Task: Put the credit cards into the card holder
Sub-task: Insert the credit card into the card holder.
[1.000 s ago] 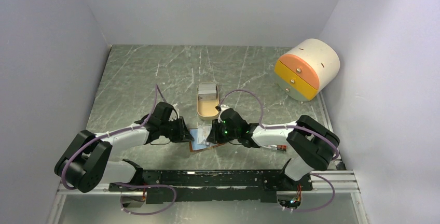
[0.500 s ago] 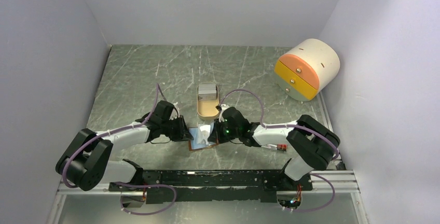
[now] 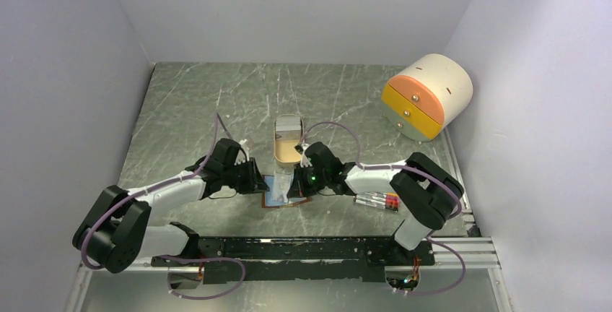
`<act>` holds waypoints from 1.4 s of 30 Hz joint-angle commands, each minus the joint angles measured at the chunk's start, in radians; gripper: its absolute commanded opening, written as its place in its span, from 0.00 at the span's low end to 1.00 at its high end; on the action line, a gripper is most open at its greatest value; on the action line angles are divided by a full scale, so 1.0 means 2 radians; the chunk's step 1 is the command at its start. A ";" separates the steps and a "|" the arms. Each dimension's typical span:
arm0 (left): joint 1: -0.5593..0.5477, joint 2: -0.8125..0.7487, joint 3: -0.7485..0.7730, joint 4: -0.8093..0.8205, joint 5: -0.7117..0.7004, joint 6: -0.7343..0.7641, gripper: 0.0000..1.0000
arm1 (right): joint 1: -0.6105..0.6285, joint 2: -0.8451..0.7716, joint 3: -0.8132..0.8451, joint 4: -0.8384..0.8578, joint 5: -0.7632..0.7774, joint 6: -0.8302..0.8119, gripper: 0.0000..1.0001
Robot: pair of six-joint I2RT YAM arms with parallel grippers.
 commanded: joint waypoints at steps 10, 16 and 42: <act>0.004 -0.016 0.008 0.014 -0.006 0.012 0.23 | -0.014 0.019 0.024 -0.103 -0.025 -0.003 0.02; 0.004 -0.002 0.010 0.025 0.002 0.013 0.21 | -0.014 0.041 0.057 -0.143 -0.033 -0.039 0.00; 0.004 0.007 0.032 0.016 0.003 0.019 0.18 | -0.011 0.056 0.089 -0.191 -0.042 -0.120 0.00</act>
